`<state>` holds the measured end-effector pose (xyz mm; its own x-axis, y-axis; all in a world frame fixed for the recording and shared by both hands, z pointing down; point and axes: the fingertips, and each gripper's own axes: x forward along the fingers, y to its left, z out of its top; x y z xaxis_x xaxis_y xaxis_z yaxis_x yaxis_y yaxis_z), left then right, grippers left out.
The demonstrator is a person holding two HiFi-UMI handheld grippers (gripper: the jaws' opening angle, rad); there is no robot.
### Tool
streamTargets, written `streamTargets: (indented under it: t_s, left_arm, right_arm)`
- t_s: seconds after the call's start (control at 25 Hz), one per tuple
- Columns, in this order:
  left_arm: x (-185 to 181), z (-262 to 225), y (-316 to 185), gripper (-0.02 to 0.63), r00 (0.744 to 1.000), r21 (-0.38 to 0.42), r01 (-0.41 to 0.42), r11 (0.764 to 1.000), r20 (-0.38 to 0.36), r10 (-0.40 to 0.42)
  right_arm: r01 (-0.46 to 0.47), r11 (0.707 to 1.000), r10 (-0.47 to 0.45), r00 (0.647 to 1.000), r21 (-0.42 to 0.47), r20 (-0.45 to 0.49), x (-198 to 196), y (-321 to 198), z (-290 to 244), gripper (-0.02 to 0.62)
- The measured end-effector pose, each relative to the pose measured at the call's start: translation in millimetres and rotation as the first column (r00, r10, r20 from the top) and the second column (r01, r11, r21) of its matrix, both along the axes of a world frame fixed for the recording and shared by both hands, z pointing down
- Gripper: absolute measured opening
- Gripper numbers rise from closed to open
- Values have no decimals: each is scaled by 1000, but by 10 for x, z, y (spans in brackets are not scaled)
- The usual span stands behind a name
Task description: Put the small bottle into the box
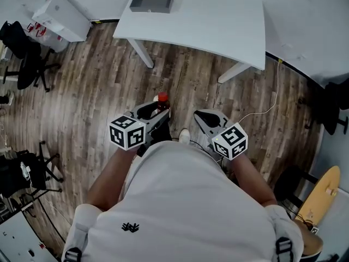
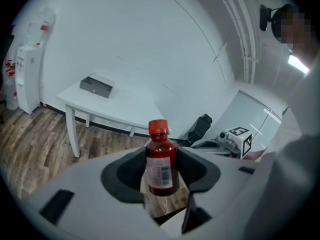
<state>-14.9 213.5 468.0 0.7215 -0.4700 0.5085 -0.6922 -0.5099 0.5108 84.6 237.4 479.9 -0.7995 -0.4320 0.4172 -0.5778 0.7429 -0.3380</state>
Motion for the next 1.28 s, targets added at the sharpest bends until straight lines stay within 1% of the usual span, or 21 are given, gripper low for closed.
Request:
streamTargets:
  t_s: [0.16, 0.2, 0.24, 0.28, 0.48, 0.6, 0.72, 0.84, 0.92, 1.0, 1.12, 1.28]
  left_arm:
    - [3, 1, -395, 198, 1000, 11, -22, 1000, -21, 22]
    - [-21, 4, -511, 198, 999, 11, -30, 999, -23, 30]
    - [-64, 9, -634, 196, 999, 9, -36, 999, -25, 37]
    - [-119, 16, -765, 196, 999, 6, -43, 999, -26, 43]
    - [-332, 4, -1417, 196, 996, 7, -80, 997, -44, 80]
    - [-459, 7, -1698, 196, 995, 6, -93, 996, -44, 93]
    - [-630, 44, -1993, 196, 994, -1, -98, 995, -39, 98]
    - [-797, 99, -2298, 196, 996, -14, -84, 996, -27, 84]
    - [-839, 134, -2467, 196, 997, -21, -73, 997, -13, 73]
    - [-828, 154, -2671, 196, 998, -21, -57, 998, -1, 57]
    - [-781, 161, -3043, 196, 999, -16, -28, 999, 21, 28]
    - [-778, 138, -3569, 195, 999, -17, 25, 1000, 48, -24]
  right_arm:
    - [-40, 999, 40, 999, 12, -10, 8, -383, -36, 11]
    - [-54, 998, 54, 998, 11, -11, -10, -490, -53, 23]
    - [-66, 998, 66, 998, 11, -13, -46, -601, -75, 55]
    - [-75, 997, 76, 997, 14, -18, -94, -716, -99, 64]
    - [-111, 994, 112, 993, 22, -32, -317, -1312, -184, 62]
    - [-131, 991, 132, 991, 20, -24, -449, -1579, -207, 29]
    - [-147, 989, 148, 989, 25, -12, -615, -1825, -223, 12]
    - [-165, 986, 165, 986, 10, -12, -754, -2026, -200, 9]
    - [-152, 988, 152, 988, -4, -18, -774, -2098, -181, 9]
    - [-133, 991, 133, 991, -12, -24, -716, -2205, -136, 9]
    - [-118, 992, 118, 993, -34, -6, -600, -2441, -68, 9]
    - [-66, 998, 66, 998, -25, 6, -553, -2849, -95, 9]
